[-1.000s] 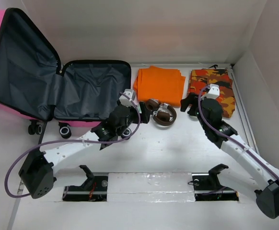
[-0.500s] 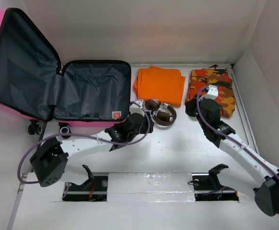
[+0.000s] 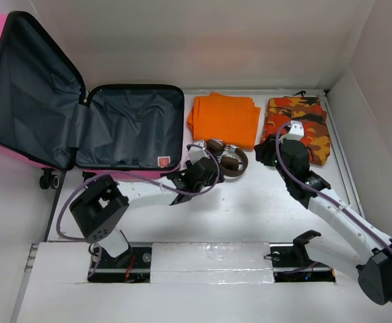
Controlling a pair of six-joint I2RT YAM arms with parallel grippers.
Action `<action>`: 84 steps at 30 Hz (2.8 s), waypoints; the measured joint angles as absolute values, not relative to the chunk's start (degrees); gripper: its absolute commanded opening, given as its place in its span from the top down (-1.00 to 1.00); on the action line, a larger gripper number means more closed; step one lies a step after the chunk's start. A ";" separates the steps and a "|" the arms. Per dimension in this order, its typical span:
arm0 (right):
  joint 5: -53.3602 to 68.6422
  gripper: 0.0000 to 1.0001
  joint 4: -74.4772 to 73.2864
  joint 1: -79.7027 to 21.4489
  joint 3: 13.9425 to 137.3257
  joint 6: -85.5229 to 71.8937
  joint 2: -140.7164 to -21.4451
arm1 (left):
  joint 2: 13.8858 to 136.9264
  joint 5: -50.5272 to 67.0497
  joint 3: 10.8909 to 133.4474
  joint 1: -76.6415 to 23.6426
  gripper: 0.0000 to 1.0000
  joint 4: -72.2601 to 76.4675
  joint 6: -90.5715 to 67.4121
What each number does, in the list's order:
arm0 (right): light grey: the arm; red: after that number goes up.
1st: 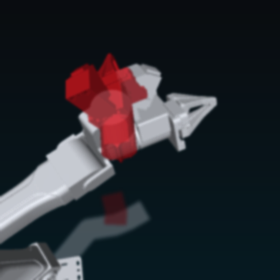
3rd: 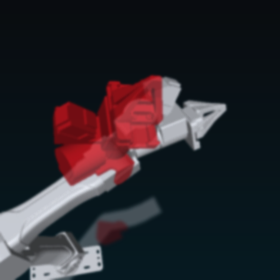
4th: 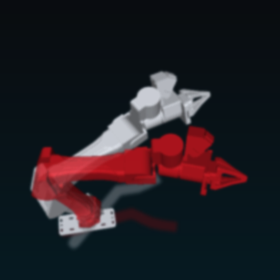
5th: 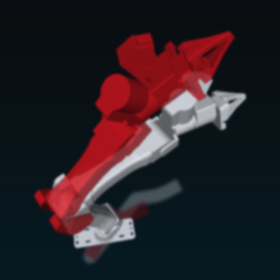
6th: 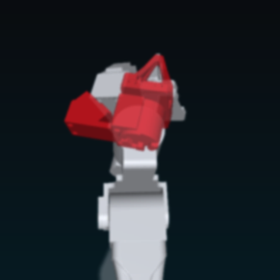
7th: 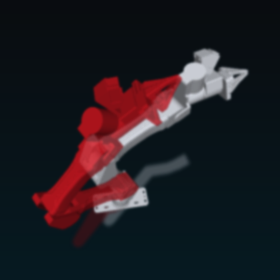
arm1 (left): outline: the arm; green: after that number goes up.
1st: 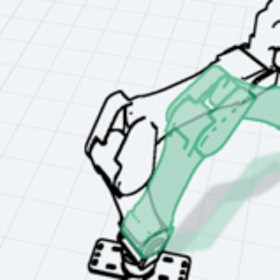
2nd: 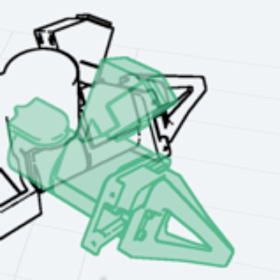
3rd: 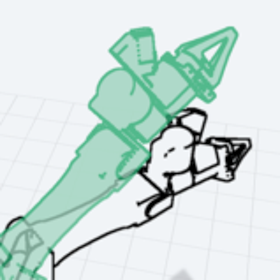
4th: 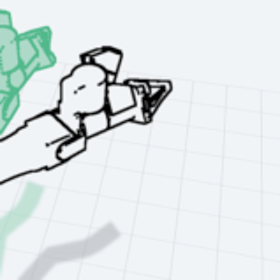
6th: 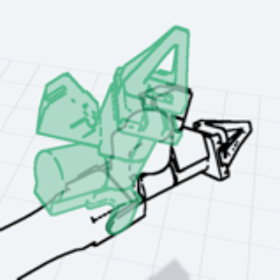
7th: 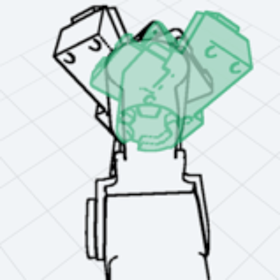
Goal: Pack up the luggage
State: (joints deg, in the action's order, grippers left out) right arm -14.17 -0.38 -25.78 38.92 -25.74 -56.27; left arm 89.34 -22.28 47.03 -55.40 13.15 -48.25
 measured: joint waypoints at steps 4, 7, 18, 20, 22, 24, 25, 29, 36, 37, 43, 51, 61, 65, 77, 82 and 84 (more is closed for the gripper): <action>-13.23 0.02 -0.38 -25.78 38.89 -25.74 -56.27 | 92.88 -21.58 49.45 -55.18 -0.19 16.40 -50.35; -12.73 0.02 -0.38 -25.78 38.89 -25.69 -56.27 | 95.22 -21.21 49.95 -54.63 -0.22 18.92 -52.07; -10.87 -0.03 -0.38 -25.78 38.89 -25.67 -55.96 | 103.39 -21.19 52.56 -53.04 -0.22 22.02 -55.70; -10.57 -0.03 -0.38 -25.78 38.89 -25.67 -55.86 | 103.96 -21.21 52.90 -53.04 -0.16 22.76 -55.92; -10.26 -0.03 -0.40 -25.78 38.89 -25.67 -55.86 | 105.03 -21.19 53.80 -53.04 -0.09 23.38 -55.99; -10.07 -0.03 -0.38 -25.78 38.89 -25.67 -55.86 | 106.21 -21.21 54.59 -53.04 0.01 23.99 -56.05; -10.02 -0.03 -0.38 -25.78 38.89 -25.67 -55.86 | 106.72 -21.23 54.81 -53.04 0.12 24.14 -56.18; -9.98 -0.03 -0.38 -25.78 38.89 -25.69 -55.86 | 108.77 -21.96 55.81 -53.06 0.97 24.38 -56.71; -9.96 -0.03 -0.38 -25.78 38.89 -25.69 -55.53 | 109.12 -22.74 55.44 -53.82 1.00 23.09 -56.25; -9.96 -0.03 -0.36 -25.78 38.89 -25.67 -55.46 | 108.18 -22.79 54.63 -54.28 1.00 22.68 -55.99; -9.87 -0.03 -0.36 -25.78 38.72 -25.69 -54.68 | 94.98 -23.09 48.01 -57.49 1.00 16.19 -53.67; -10.04 -0.03 -0.32 -25.78 38.50 -25.69 -53.19 | 72.07 -25.87 48.01 -51.22 1.00 14.39 -48.36; -10.48 -0.03 -0.34 -25.78 38.50 -25.69 -54.17 | 68.23 -27.31 45.65 -17.02 1.00 12.51 -50.87; -10.76 -0.03 0.16 -25.78 38.50 -25.67 -56.84 | 72.93 -27.03 43.55 -8.95 1.00 10.83 -54.15; -10.48 -0.46 0.93 -28.45 40.32 -26.09 -71.99 | 72.16 -27.66 38.63 -5.69 -0.81 9.69 -62.24; -10.68 -0.58 2.35 -34.74 47.09 -28.80 -82.56 | 64.45 -27.31 38.54 -6.59 -0.90 12.25 -60.75; -10.68 -0.56 3.46 -36.71 51.62 -30.52 -87.94 | 61.19 -26.81 38.11 -9.15 -0.90 13.47 -58.81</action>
